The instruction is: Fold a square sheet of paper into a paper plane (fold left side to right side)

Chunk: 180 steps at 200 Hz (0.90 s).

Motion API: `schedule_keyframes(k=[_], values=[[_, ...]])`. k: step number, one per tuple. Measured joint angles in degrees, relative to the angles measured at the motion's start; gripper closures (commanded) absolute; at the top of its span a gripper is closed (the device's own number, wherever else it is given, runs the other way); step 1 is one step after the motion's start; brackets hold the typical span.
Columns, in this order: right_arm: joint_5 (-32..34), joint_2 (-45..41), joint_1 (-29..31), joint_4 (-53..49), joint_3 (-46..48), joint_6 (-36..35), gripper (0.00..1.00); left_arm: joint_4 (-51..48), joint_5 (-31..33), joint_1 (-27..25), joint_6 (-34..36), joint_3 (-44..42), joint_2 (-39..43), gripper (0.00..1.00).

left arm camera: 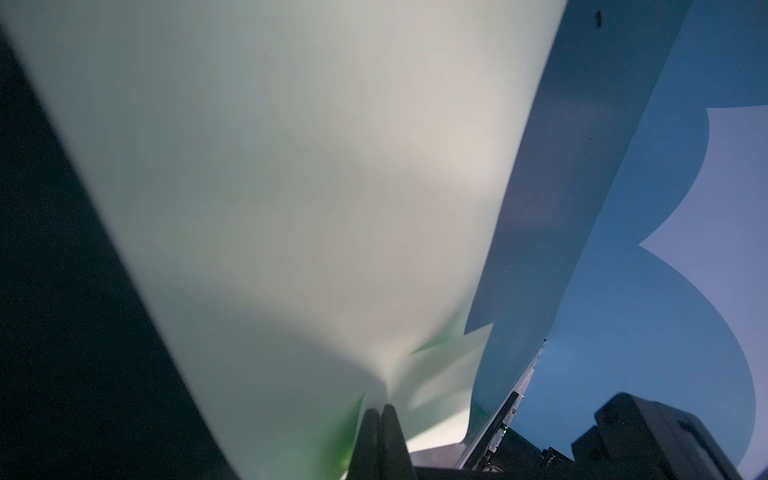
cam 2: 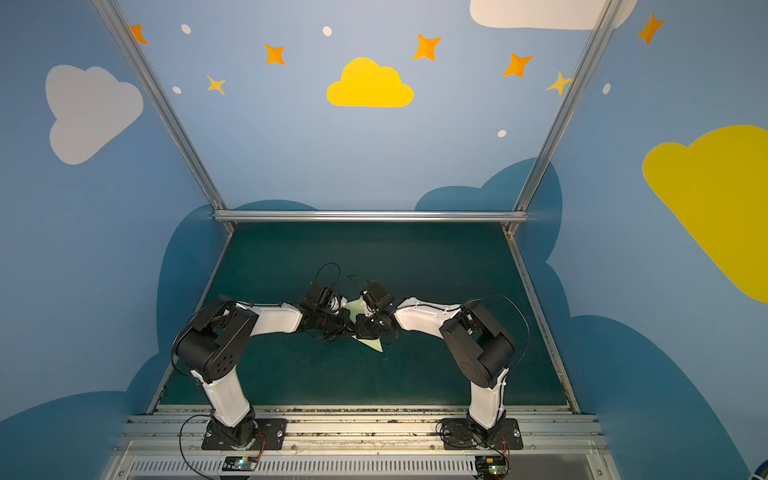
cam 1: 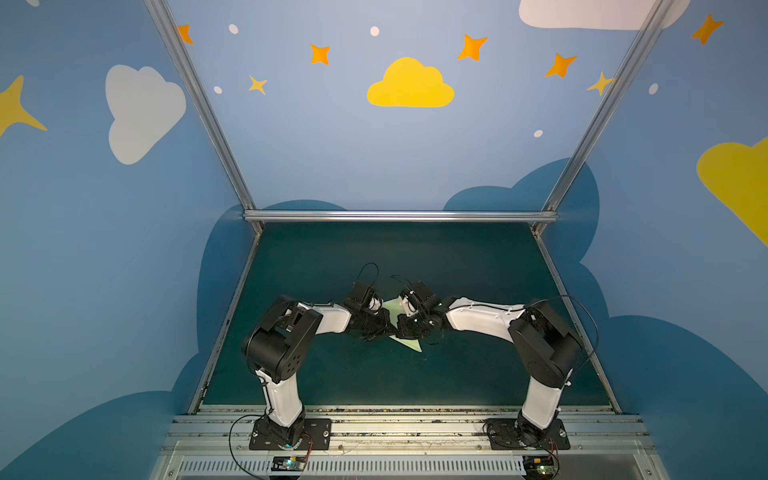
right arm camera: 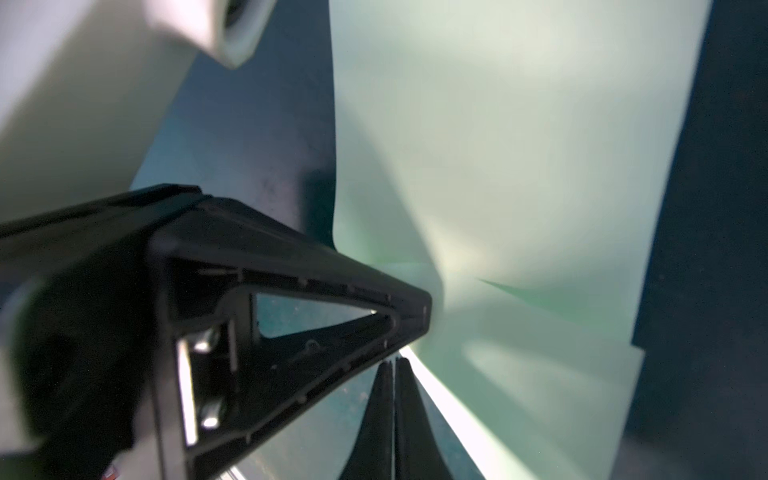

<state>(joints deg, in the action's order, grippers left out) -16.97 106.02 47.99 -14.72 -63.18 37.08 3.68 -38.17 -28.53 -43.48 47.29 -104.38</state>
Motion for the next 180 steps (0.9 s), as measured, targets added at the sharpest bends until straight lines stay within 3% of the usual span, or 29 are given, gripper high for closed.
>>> schedule_keyframes(k=[84, 180], values=[[0.3, 1.9, -0.5, 0.6, 0.3, -0.5, 1.0, 0.0, 0.0, 0.0, 0.0, 0.0, 0.0, 0.96], [0.0, -4.1, -2.0, 6.8, 10.0, 0.8, 1.0, 0.0, 0.1, 0.0, 0.2, 0.0, 0.0, 0.96]])
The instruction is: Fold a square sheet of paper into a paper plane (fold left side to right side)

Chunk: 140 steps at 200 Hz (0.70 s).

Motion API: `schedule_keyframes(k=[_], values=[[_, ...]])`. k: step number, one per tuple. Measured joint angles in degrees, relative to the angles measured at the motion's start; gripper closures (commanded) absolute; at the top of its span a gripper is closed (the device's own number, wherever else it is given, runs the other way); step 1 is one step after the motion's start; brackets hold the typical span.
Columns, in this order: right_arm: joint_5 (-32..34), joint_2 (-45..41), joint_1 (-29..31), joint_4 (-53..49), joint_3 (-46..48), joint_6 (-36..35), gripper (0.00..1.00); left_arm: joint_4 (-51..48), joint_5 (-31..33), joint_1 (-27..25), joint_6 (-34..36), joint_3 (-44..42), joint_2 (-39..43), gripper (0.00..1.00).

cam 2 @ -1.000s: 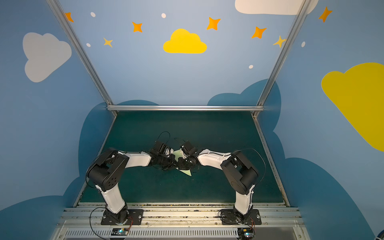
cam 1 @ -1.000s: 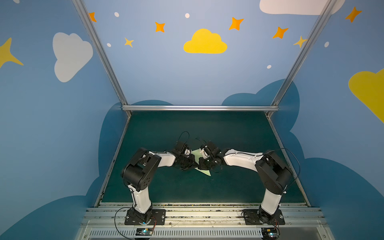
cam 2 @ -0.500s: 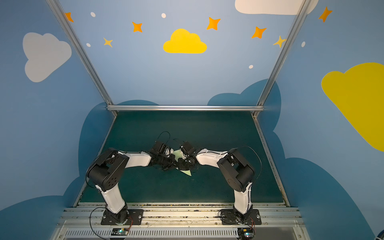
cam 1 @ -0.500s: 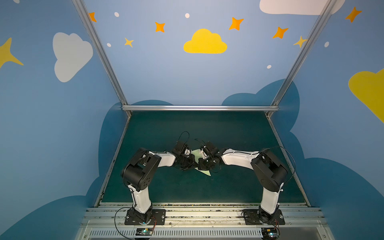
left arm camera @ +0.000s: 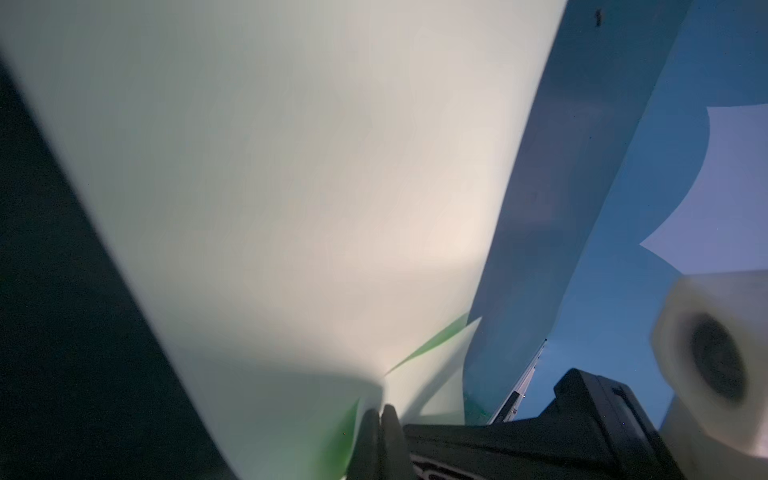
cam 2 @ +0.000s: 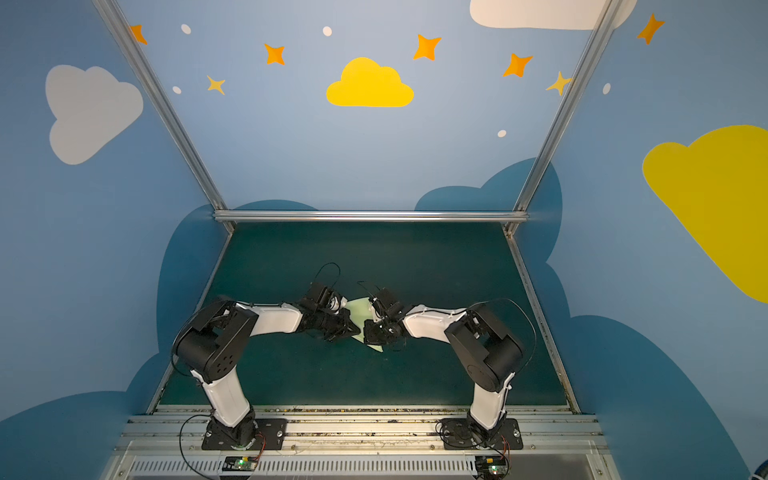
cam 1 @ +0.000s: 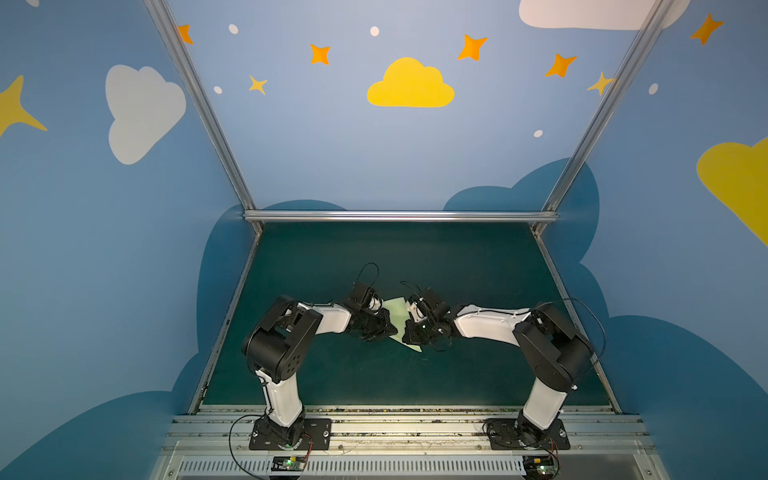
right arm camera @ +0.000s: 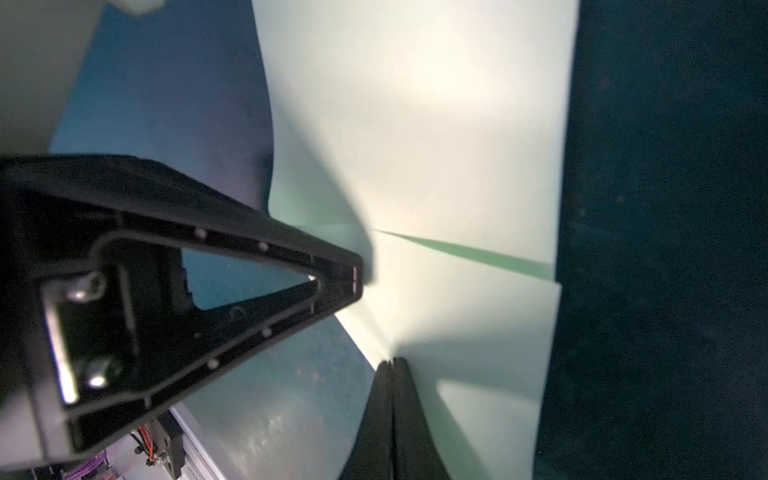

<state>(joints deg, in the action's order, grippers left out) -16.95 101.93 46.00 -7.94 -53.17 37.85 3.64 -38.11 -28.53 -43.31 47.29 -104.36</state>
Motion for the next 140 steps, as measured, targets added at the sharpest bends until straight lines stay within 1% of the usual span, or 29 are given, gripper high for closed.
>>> schedule_keyframes(k=[140], values=[[0.6, -12.8, -2.8, 11.5, 19.0, 4.9, 1.0, 0.0, 0.3, 0.0, 0.0, 0.0, 0.1, 0.96]])
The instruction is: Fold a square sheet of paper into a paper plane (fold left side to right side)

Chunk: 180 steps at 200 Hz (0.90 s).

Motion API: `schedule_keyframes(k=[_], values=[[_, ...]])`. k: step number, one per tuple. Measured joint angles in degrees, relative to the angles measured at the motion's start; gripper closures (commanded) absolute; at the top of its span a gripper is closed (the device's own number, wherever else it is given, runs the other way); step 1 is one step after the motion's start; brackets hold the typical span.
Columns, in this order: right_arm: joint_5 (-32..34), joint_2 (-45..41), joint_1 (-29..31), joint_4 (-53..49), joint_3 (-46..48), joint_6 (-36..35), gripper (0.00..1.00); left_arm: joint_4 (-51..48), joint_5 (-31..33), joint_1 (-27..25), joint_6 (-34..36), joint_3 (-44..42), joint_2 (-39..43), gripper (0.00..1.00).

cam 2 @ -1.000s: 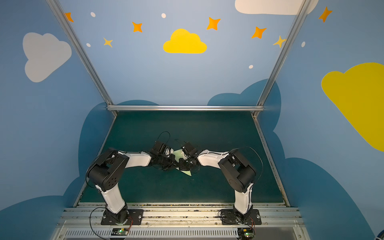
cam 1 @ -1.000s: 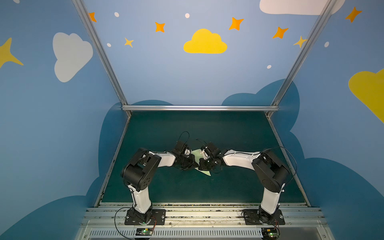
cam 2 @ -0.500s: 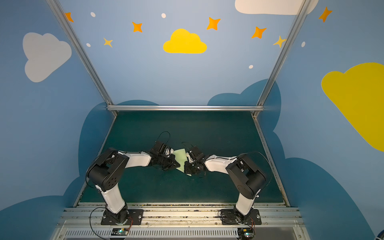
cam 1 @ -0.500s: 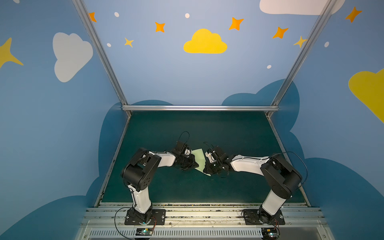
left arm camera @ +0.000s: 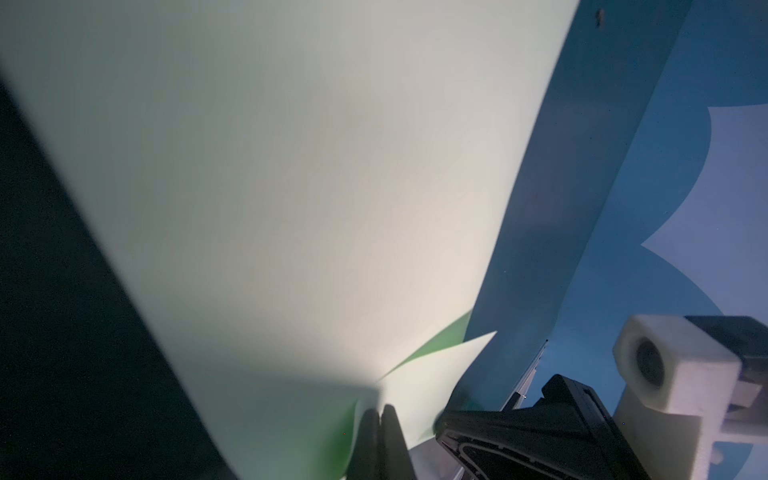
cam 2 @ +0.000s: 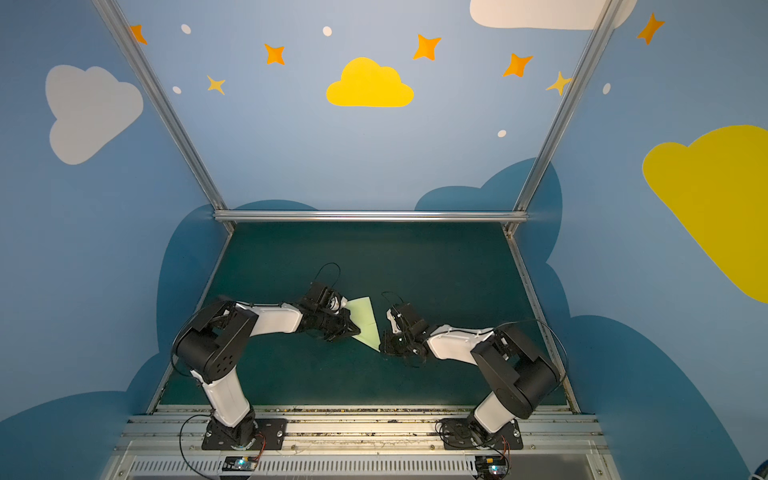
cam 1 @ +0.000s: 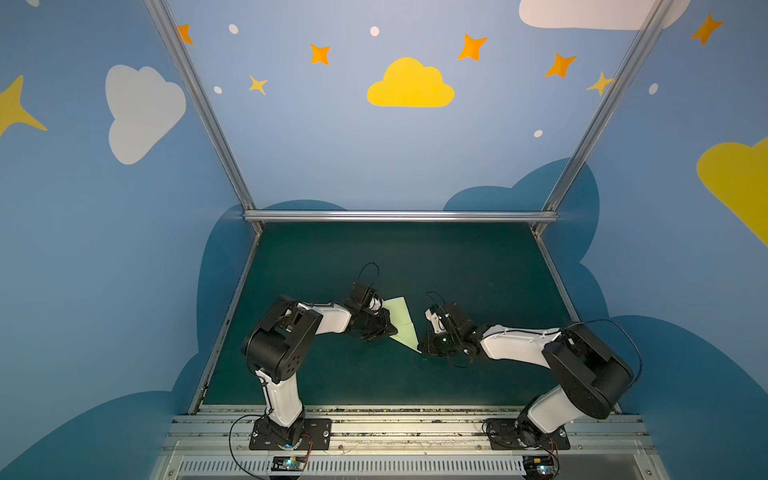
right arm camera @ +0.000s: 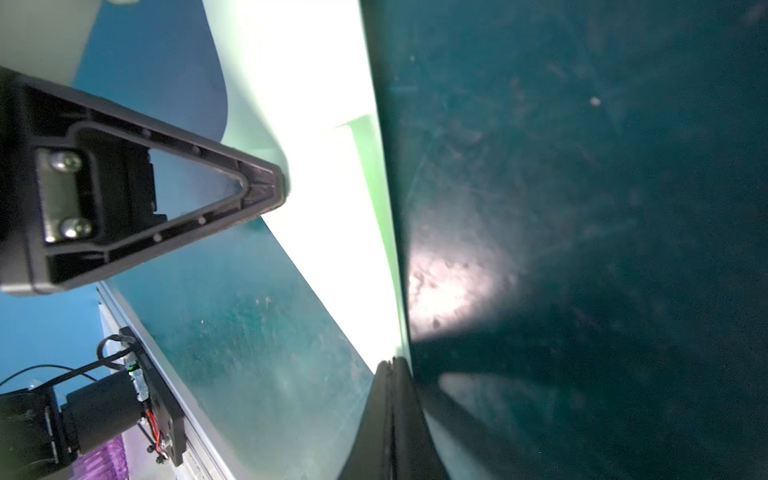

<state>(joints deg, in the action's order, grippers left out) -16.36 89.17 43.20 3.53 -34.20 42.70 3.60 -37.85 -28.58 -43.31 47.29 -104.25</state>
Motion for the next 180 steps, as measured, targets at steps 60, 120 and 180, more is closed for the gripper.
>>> schedule_keyframes(k=[60, 120, 180], values=[[0.4, -6.7, -0.1, 0.9, 6.4, 3.3, 1.0, 0.0, 0.2, 0.0, 0.0, 0.0, 0.1, 0.96], [1.6, -9.1, -0.2, -12.6, 0.9, 3.2, 1.0, 0.0, 0.2, 0.0, 0.0, 0.0, 0.1, 0.96], [0.3, 0.5, 0.4, -12.8, -11.0, 2.7, 1.0, 0.0, 0.2, 0.0, 0.0, 0.0, 0.1, 0.96]])
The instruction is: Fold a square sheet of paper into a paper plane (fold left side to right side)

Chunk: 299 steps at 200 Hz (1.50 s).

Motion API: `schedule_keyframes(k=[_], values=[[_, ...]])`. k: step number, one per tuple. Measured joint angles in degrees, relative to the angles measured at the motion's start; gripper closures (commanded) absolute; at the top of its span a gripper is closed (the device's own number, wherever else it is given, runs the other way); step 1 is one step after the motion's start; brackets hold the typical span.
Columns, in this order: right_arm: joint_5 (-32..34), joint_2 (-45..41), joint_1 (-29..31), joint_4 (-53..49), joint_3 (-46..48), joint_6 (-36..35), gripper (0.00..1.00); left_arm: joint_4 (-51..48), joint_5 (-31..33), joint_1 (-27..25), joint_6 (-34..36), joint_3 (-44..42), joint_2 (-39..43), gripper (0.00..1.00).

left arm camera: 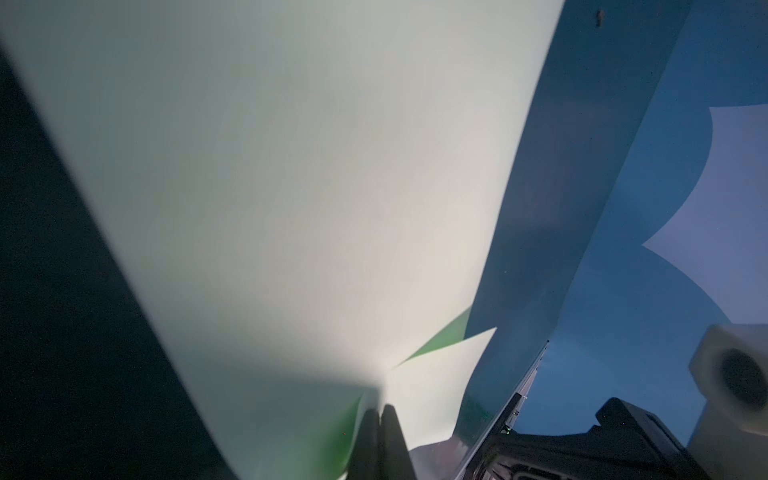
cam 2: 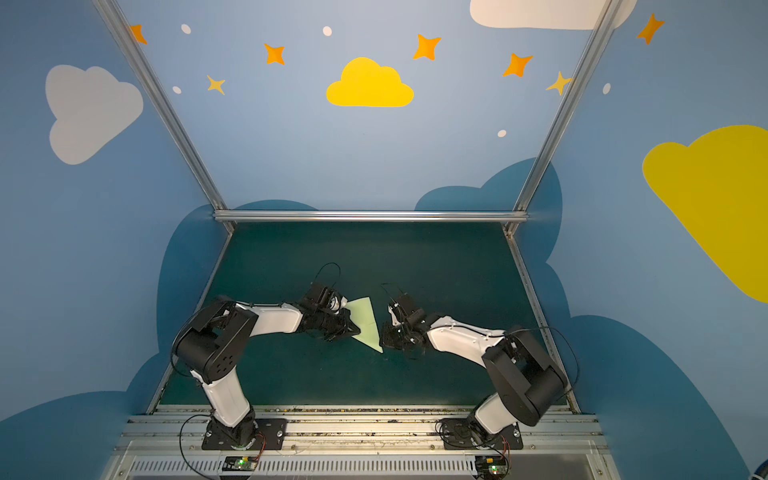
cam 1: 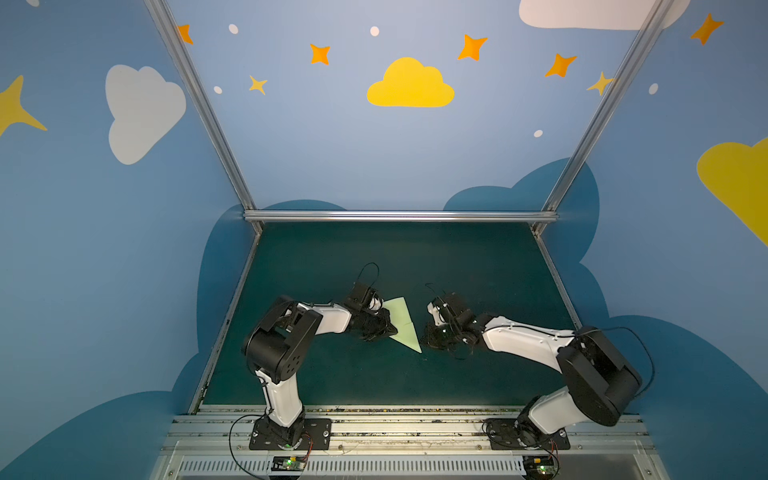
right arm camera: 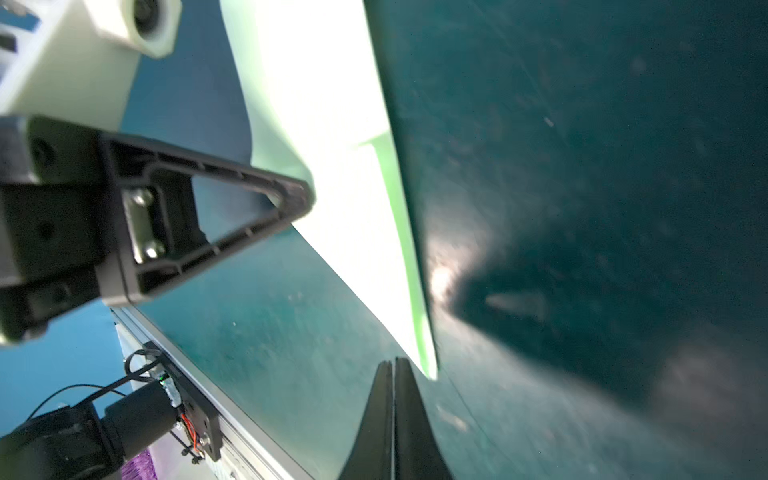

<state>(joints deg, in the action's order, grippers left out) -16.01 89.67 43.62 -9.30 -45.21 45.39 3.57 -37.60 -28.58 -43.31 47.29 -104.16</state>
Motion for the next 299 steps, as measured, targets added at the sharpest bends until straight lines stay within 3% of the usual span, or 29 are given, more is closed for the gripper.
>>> schedule_keyframes(k=[49, 113, 172, 189, 240, 299], values=[[-1.1, 6.9, 1.0, 1.3, -3.5, -0.2, 1.0, 0.1, 0.0, 0.0, 0.0, -0.1, 0.0, 0.96], [-1.2, 7.3, 1.1, 6.1, -0.2, 0.7, 1.0, 0.0, 0.1, 0.5, 0.1, -0.3, 0.3, 0.96], [-1.2, 6.7, 1.0, 9.3, 1.7, 1.1, 1.0, -8.8, 2.8, 10.8, 3.7, 0.2, 3.5, 0.96], [-1.2, 6.7, 1.0, 9.3, 1.7, 1.1, 1.0, -14.0, 5.0, 11.7, 6.0, 1.5, 5.7, 0.96], [-1.2, 6.7, 1.0, 9.3, 1.7, 1.0, 1.0, -26.4, 6.6, 3.3, 13.9, 11.5, 10.0, 0.96], [-1.4, 6.9, 1.0, 9.3, 1.6, 1.0, 1.0, -31.9, 7.5, -7.6, 18.7, 17.4, 1.0, 0.96]])
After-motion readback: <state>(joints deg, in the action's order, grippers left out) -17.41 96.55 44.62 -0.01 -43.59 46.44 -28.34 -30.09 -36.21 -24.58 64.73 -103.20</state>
